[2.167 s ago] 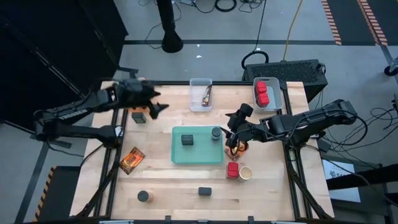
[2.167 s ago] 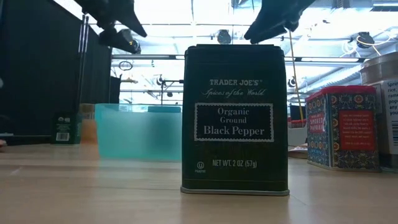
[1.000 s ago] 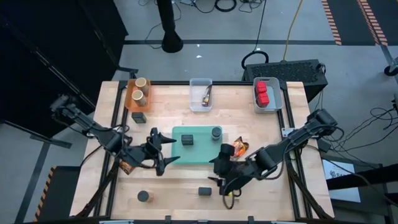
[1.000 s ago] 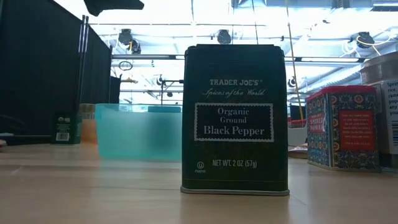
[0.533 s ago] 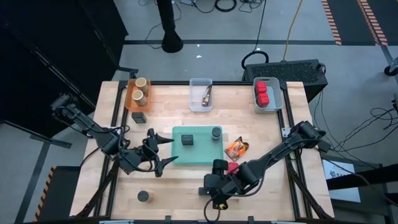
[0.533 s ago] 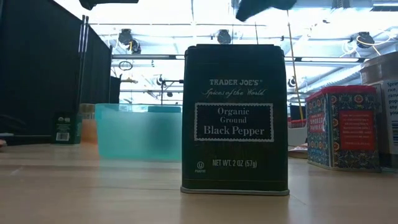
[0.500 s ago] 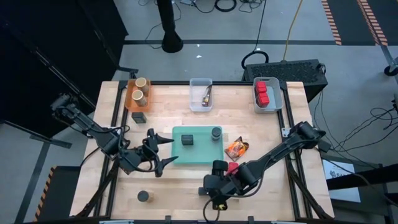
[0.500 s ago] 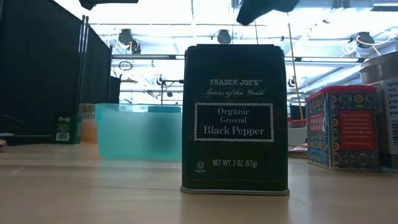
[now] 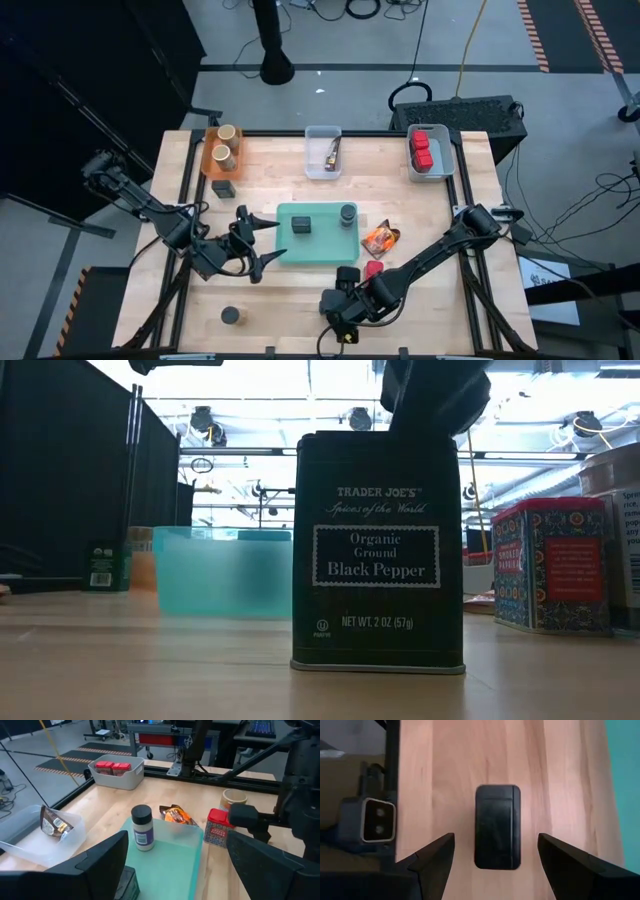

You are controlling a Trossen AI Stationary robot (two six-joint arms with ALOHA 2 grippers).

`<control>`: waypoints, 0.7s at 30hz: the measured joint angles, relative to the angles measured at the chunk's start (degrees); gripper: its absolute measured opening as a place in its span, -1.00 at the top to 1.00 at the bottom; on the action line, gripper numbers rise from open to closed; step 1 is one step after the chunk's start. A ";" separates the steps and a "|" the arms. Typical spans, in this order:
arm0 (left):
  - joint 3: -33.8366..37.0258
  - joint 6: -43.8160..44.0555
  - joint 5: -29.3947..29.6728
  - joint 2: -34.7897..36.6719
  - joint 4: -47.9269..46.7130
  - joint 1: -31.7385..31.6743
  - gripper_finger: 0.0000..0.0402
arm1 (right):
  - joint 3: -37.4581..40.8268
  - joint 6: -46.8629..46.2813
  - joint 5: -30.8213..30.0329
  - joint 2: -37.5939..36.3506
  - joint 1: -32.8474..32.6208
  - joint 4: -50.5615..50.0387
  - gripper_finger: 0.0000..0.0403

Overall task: Sort spices by type
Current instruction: Put the bottom black spice can into the green bin

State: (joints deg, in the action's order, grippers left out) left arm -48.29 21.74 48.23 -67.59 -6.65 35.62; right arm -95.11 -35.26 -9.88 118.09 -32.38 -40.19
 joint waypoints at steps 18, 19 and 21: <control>-0.02 0.46 0.05 -2.12 0.25 -0.02 -0.66 | 0.04 1.46 5.45 3.80 1.31 4.31 -0.29; -0.02 0.46 0.06 -2.21 0.37 -0.02 -0.66 | 0.04 1.48 5.43 3.71 1.33 4.37 -0.25; -0.02 0.46 0.04 -2.38 0.11 -0.02 -0.66 | 0.04 1.49 5.48 3.58 1.37 4.26 -0.15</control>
State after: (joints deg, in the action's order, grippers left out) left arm -48.31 22.20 48.27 -69.97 -6.55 35.59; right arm -95.07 -33.76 -4.40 121.67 -31.01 -35.92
